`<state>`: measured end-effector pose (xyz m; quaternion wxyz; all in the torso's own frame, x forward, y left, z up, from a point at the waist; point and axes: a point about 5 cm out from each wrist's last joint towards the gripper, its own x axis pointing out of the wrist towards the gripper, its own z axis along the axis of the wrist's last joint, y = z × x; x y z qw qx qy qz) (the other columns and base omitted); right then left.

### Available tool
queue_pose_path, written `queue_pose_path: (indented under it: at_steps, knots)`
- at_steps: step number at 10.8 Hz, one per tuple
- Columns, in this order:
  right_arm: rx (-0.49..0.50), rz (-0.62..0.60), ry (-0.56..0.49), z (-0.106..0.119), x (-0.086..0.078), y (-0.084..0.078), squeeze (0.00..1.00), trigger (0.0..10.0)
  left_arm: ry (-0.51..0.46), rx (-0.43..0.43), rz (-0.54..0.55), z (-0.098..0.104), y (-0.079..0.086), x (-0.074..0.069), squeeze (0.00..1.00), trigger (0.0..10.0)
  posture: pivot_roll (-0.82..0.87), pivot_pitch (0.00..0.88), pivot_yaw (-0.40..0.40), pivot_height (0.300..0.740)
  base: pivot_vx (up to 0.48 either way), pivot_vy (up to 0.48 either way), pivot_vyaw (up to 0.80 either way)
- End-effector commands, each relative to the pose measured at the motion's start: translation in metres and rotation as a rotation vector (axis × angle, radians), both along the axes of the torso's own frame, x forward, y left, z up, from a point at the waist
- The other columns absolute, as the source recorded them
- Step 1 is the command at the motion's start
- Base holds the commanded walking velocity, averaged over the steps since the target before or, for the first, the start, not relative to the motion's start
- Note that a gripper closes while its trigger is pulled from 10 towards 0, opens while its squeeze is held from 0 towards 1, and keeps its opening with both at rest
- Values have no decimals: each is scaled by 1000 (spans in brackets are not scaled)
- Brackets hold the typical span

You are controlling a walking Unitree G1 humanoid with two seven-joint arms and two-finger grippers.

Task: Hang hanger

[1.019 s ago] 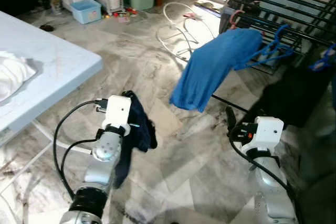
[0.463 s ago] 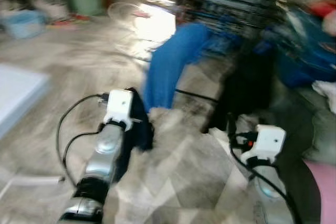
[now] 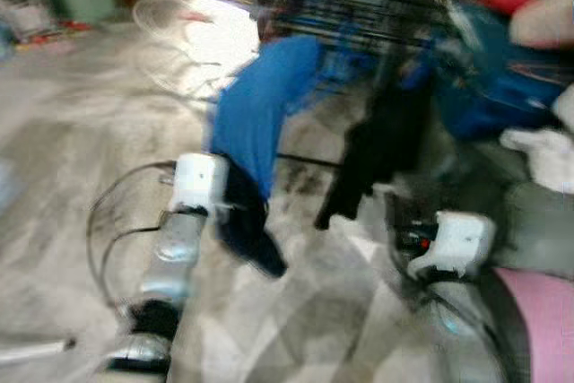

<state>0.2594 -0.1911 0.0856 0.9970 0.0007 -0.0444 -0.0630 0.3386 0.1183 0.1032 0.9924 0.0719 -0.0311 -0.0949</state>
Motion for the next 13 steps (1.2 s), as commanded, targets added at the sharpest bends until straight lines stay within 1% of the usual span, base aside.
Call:
queue_pose_path:
  at_steps: [1,2,3,7,11,13]
  knots:
    - [6,12,-17,4,2,5,0,10000,-42,16,14,9,9,3,0,10000,150,97,-100,740,292,0,0]
    - [8,9,-14,3,0,6,0,10000,-37,15,11,7,9,3,0,10000,147,99,-96,740,300,266,0]
    - [9,6,-9,2,-1,5,0,10000,-31,14,8,6,9,2,0,10000,145,99,-93,740,277,390,-587]
    - [9,-10,-8,0,-5,4,0,10000,-36,37,1,6,6,6,0,10000,137,89,-84,740,276,394,-783]
    - [12,-18,-13,0,-5,4,0,10000,-49,68,35,8,11,9,0,10000,139,81,-75,740,271,385,-752]
    - [11,-17,-12,-1,-6,5,0,10000,-54,77,38,5,8,7,0,10000,139,70,-72,740,0,0,0]
